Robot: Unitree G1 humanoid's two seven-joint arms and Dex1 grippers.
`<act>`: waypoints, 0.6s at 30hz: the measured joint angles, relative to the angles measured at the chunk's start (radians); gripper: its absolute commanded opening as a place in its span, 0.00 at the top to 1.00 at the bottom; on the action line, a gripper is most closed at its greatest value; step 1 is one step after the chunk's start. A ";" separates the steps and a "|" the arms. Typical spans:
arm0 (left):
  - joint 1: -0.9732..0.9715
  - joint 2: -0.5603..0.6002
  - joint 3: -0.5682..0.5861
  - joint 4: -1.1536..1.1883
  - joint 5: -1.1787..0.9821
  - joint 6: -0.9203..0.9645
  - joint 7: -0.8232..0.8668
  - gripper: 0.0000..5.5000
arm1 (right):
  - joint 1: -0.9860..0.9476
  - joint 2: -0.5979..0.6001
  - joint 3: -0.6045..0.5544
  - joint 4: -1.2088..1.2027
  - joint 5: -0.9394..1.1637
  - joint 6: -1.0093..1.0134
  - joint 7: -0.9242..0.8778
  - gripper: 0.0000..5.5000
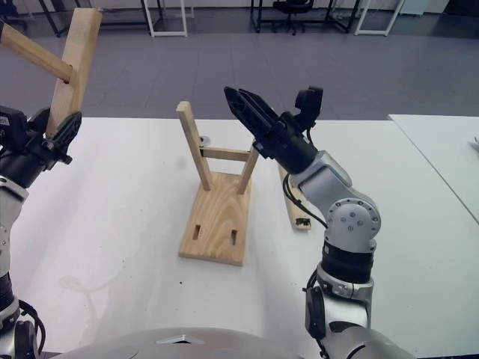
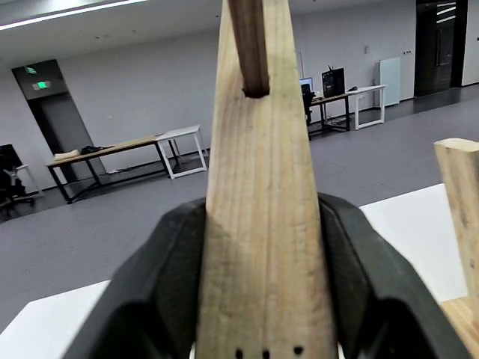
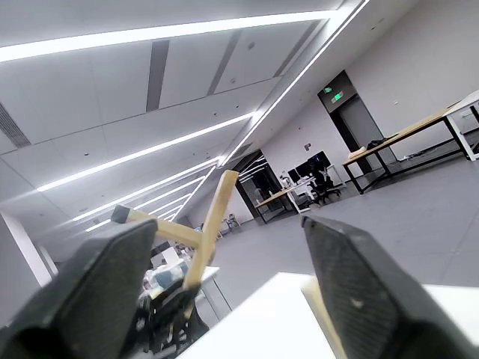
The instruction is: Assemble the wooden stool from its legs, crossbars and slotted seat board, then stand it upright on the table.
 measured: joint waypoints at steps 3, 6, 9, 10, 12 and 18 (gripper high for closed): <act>-0.160 0.025 -0.075 -0.139 -0.114 0.097 -0.002 0.63 | -0.254 0.082 0.013 0.133 0.010 -0.012 -0.160 0.32; -0.195 0.029 -0.102 -0.185 -0.188 0.179 0.014 0.63 | -0.301 0.122 -0.015 0.137 0.115 -0.019 -0.273 0.32; -0.212 0.029 -0.152 -0.227 -0.225 0.213 0.016 0.63 | -0.347 0.128 -0.031 0.133 0.167 -0.032 -0.342 0.32; -0.212 0.036 -0.168 -0.234 -0.227 0.214 0.013 0.63 | -0.347 0.128 -0.033 0.135 0.176 -0.033 -0.356 0.32; -0.212 0.047 -0.205 -0.249 -0.221 0.210 -0.007 0.63 | -0.347 0.128 -0.035 0.136 0.202 -0.034 -0.375 0.32; -0.209 0.073 -0.259 -0.252 -0.197 0.190 -0.038 0.63 | -0.335 0.114 -0.025 0.127 0.241 -0.024 -0.400 0.50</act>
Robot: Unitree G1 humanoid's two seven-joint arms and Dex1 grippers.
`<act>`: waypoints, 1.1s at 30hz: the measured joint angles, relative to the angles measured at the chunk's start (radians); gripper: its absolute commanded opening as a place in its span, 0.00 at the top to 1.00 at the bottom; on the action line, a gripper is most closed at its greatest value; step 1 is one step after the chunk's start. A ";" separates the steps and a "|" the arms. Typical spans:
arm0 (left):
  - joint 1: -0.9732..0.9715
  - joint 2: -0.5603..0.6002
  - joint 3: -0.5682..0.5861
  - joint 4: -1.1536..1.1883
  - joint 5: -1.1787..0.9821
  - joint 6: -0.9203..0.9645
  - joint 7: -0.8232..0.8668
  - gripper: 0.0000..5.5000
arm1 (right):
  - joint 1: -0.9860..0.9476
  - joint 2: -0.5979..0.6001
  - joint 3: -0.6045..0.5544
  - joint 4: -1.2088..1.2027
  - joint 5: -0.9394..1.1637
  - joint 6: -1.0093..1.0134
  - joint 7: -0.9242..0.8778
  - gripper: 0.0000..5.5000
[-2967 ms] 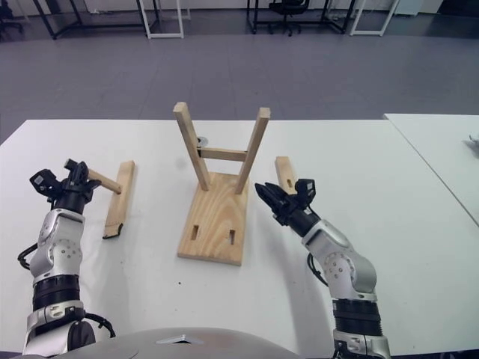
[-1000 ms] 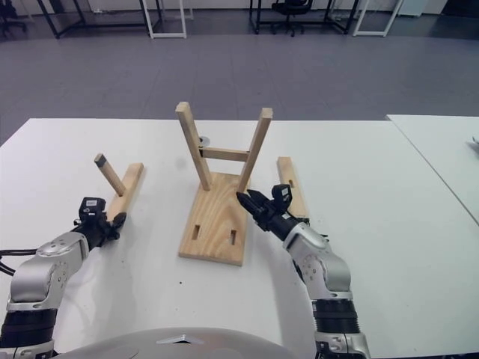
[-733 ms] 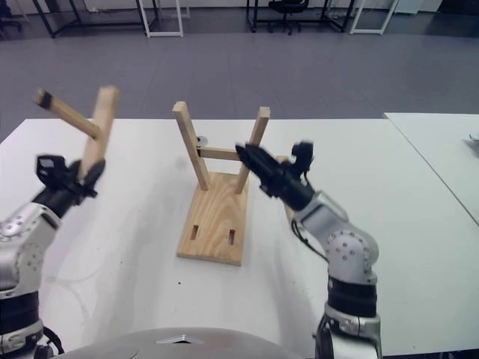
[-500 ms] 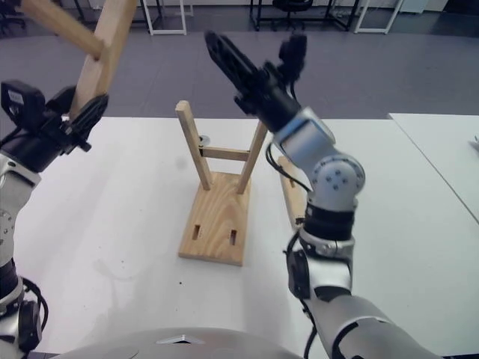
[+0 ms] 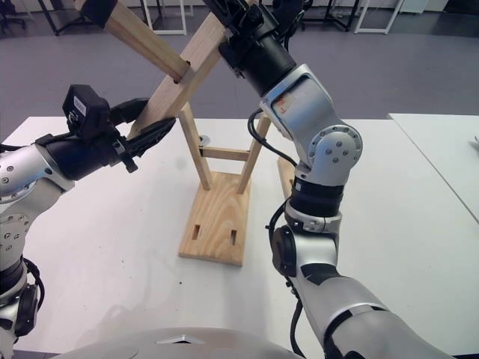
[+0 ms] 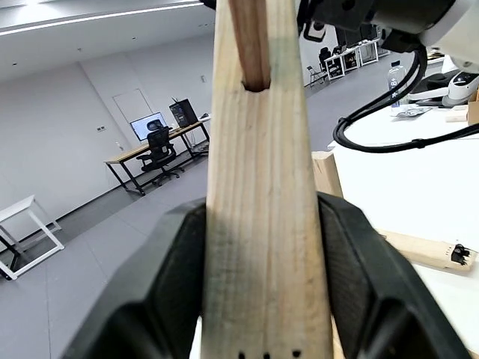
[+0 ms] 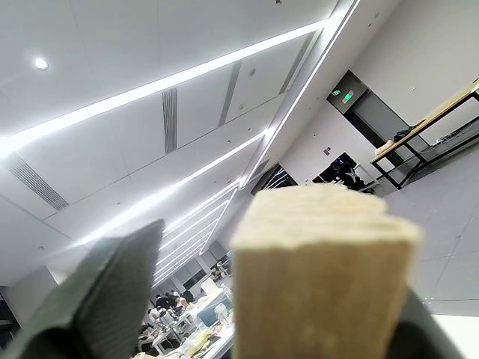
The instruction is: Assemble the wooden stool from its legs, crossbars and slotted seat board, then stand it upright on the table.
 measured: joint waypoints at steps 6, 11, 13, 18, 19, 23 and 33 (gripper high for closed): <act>0.010 0.009 -0.015 0.002 0.021 -0.021 -0.017 0.63 | 0.108 -0.079 0.007 -0.065 0.036 0.045 -0.047 0.68; 0.027 0.001 -0.018 0.000 0.012 -0.021 -0.018 0.63 | 0.136 -0.088 0.025 -0.101 0.035 0.029 -0.041 0.78; 0.032 -0.008 -0.017 -0.001 -0.003 -0.020 -0.015 0.63 | 0.145 -0.084 0.029 -0.112 0.040 0.015 -0.041 0.79; 0.052 -0.014 -0.017 0.001 -0.012 -0.023 -0.022 0.47 | 0.185 -0.062 0.003 -0.149 0.080 -0.051 -0.089 0.81; 0.057 -0.014 -0.017 0.000 -0.012 -0.023 -0.021 0.46 | 0.195 -0.064 -0.008 -0.161 0.079 -0.065 -0.106 0.81; 0.194 -0.013 0.007 -0.032 -0.011 -0.024 -0.025 0.33 | 0.475 -0.107 -0.047 -0.396 0.136 -0.099 -0.208 0.81; 0.674 -0.064 -0.270 0.279 0.390 -0.219 0.052 0.28 | 1.060 -0.229 -0.064 -0.533 -0.074 -0.154 -0.104 0.81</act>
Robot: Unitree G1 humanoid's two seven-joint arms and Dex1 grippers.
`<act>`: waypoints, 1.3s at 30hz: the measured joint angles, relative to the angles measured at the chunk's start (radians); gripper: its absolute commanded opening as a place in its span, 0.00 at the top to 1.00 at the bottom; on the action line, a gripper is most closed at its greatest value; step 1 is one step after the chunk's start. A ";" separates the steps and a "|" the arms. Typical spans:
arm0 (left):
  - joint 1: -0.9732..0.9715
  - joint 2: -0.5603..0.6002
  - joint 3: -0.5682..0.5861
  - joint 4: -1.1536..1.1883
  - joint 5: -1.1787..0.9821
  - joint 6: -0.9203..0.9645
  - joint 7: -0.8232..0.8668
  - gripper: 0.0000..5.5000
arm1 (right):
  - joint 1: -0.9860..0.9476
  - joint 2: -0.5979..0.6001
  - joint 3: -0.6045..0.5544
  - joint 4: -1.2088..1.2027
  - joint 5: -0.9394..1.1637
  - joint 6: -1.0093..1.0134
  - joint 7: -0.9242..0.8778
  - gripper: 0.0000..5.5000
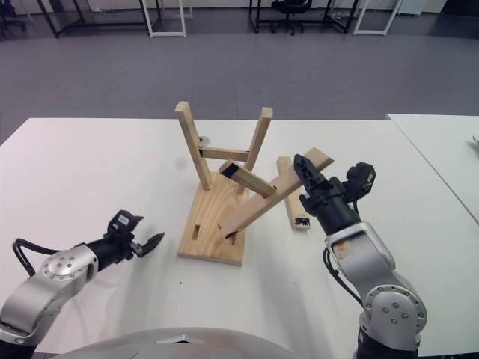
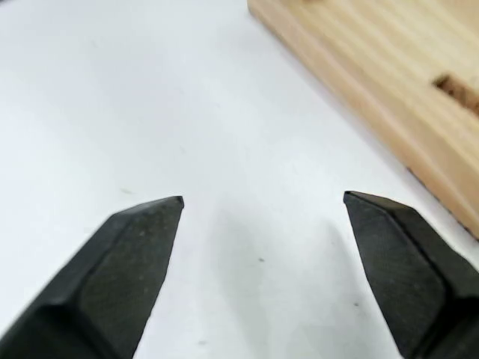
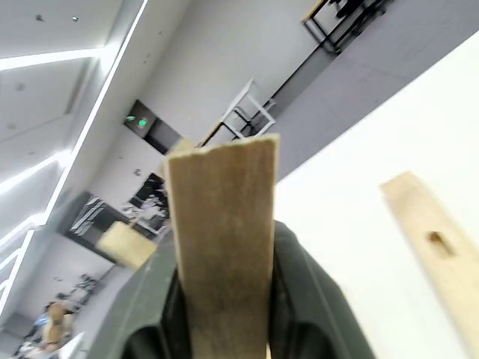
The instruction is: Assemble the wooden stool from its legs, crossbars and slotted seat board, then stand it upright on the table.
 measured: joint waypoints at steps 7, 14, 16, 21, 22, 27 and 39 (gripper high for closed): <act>-0.130 -0.123 -0.102 0.091 -0.010 0.064 -0.066 0.28 | 0.093 0.029 0.041 0.011 -0.223 -0.126 0.135 0.81; -0.243 -0.281 -0.136 0.095 -0.117 0.138 -0.106 0.28 | 0.007 -0.053 0.196 -0.067 -0.539 -0.148 0.178 0.81; -0.240 -0.263 -0.101 0.085 -0.117 0.144 -0.099 0.28 | 0.004 -0.072 0.251 -0.084 -0.630 -0.161 0.213 0.81; -0.220 -0.192 0.044 0.022 -0.120 0.160 -0.079 0.28 | 0.006 -0.096 0.311 -0.084 -0.756 -0.191 0.252 0.81; -0.208 -0.188 0.059 0.010 -0.121 0.162 -0.078 0.28 | 0.004 -0.090 0.311 -0.084 -0.756 -0.191 0.236 0.80; -0.157 -0.187 0.091 -0.036 -0.126 0.173 -0.066 0.28 | -0.013 0.000 0.222 -0.089 -0.638 -0.098 0.077 0.80; -0.158 -0.176 0.113 -0.135 -0.125 0.214 -0.014 0.28 | -0.001 -0.051 0.188 -0.168 -0.661 0.009 0.028 0.80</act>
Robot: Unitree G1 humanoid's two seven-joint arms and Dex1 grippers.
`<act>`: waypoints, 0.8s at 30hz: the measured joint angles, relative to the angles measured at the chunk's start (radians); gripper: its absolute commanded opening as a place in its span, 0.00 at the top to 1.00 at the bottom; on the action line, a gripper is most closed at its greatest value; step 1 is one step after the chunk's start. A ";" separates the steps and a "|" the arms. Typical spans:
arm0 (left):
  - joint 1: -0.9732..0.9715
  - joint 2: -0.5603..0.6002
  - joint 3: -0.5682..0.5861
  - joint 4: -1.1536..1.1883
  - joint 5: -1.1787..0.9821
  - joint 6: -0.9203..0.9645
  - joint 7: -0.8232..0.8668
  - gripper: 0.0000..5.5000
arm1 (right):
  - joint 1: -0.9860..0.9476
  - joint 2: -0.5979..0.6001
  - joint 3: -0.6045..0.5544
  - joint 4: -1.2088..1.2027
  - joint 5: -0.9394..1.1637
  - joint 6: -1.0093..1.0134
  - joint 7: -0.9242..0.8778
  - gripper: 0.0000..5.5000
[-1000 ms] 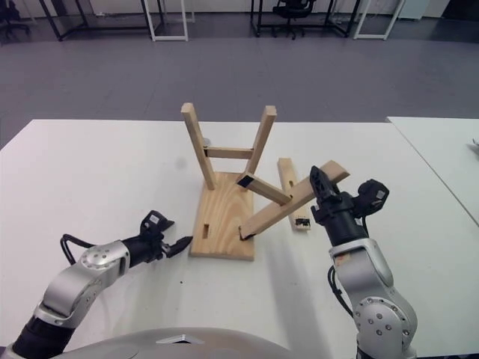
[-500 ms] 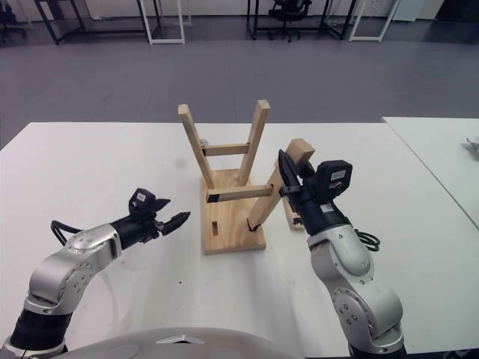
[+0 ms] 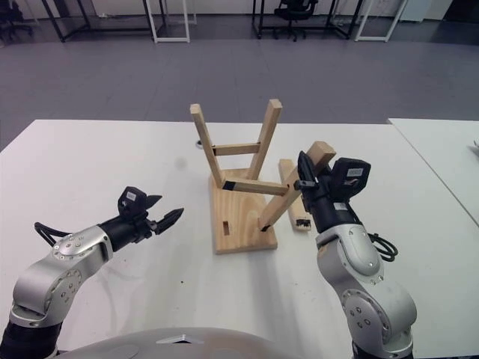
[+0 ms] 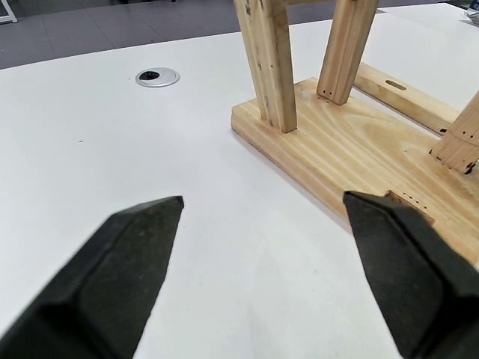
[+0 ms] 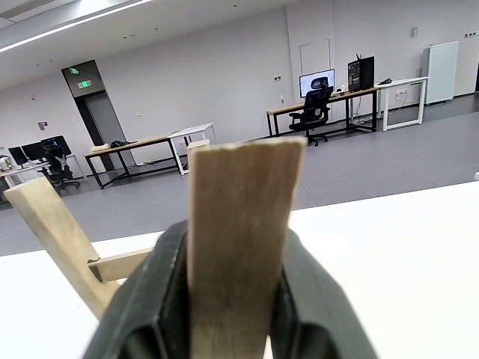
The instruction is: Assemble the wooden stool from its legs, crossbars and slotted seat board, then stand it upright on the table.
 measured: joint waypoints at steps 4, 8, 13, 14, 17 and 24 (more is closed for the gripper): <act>0.000 -0.008 -0.010 -0.026 0.004 0.007 0.025 0.28 | 0.045 -0.093 0.090 -0.022 -0.114 -0.001 0.072 0.80; -0.002 -0.011 -0.035 -0.049 0.009 0.010 0.039 0.28 | 0.019 -0.117 0.153 -0.015 -0.179 -0.009 0.080 0.79; -0.018 -0.006 -0.048 -0.047 0.018 0.013 0.049 0.28 | 0.012 -0.059 0.130 0.039 -0.165 -0.053 0.140 0.79; -0.021 -0.003 -0.048 -0.045 0.028 0.013 0.053 0.28 | 0.012 -0.049 0.124 0.050 -0.156 -0.063 0.156 0.79; -0.058 -0.001 -0.040 -0.023 0.046 0.011 0.059 0.28 | -0.023 -0.030 0.083 0.102 -0.096 -0.068 0.232 0.71; -0.079 0.014 -0.039 0.022 0.085 -0.020 0.051 0.28 | -0.153 -0.043 0.001 0.126 0.015 -0.029 0.334 0.47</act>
